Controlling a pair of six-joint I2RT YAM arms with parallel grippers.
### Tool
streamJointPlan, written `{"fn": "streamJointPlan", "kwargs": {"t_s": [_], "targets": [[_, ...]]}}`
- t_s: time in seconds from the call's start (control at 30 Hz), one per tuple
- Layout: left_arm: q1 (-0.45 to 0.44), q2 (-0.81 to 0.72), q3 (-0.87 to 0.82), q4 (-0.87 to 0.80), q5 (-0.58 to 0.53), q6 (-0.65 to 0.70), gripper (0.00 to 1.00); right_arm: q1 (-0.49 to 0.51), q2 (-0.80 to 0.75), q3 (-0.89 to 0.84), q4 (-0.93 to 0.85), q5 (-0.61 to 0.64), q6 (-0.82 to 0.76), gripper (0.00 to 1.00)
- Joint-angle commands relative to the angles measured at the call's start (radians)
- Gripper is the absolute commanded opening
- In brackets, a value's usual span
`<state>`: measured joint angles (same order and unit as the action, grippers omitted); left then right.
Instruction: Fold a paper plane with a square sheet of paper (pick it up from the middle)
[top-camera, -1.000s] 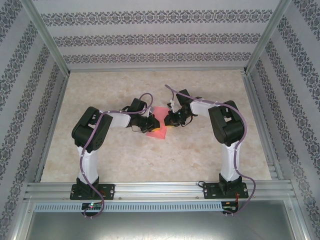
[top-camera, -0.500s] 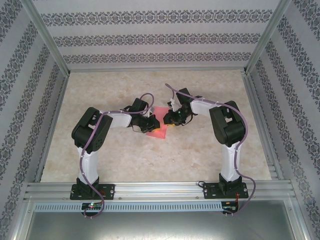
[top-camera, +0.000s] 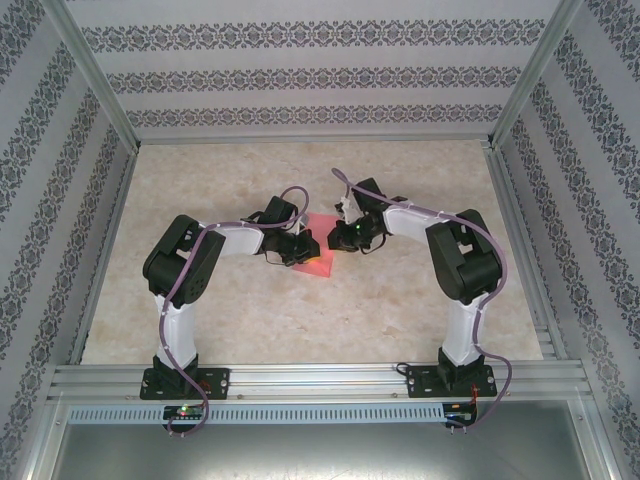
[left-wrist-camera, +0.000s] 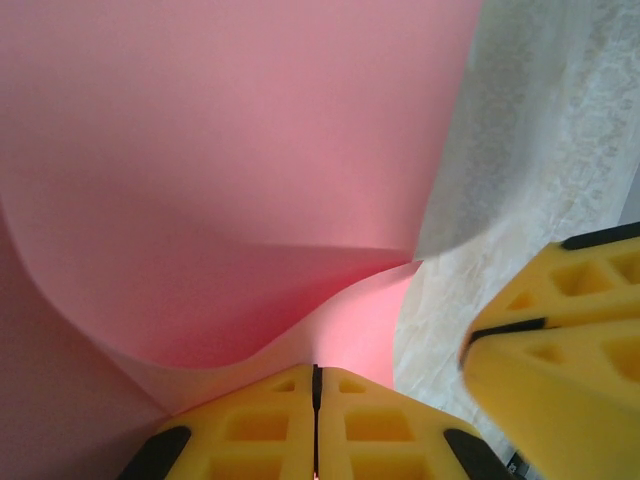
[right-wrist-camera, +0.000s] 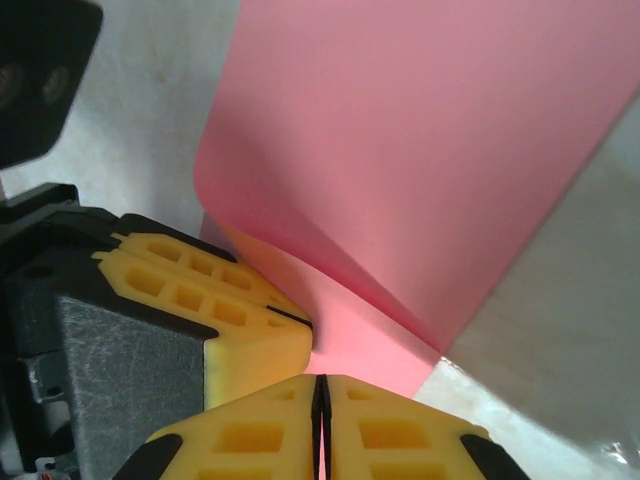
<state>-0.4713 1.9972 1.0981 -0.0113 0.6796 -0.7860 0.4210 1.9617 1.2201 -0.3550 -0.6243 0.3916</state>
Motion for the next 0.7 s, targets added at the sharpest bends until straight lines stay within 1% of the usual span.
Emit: {"fn": "streamJointPlan", "kwargs": {"t_s": [0.0, 0.13, 0.27, 0.47, 0.67], "targets": [[-0.011, 0.023, -0.024, -0.128, -0.090, -0.003, 0.09, 0.008, 0.044, 0.026, 0.007, 0.011, 0.015, 0.11], [-0.012, 0.023, -0.021, -0.125, -0.084, -0.005, 0.09, 0.012, 0.077, 0.048, -0.010, 0.022, 0.003, 0.10], [-0.011, 0.011, -0.005, -0.128, -0.070, 0.004, 0.09, 0.012, 0.102, 0.055, -0.051, 0.065, -0.027, 0.10], [-0.004, -0.031, 0.079, -0.137, -0.049, 0.039, 0.14, 0.009, 0.132, 0.045, -0.125, 0.140, -0.088, 0.09], [0.000, 0.013, 0.121, -0.161, -0.056, 0.053, 0.13, 0.002, 0.140, 0.028, -0.133, 0.156, -0.097, 0.09]]}}
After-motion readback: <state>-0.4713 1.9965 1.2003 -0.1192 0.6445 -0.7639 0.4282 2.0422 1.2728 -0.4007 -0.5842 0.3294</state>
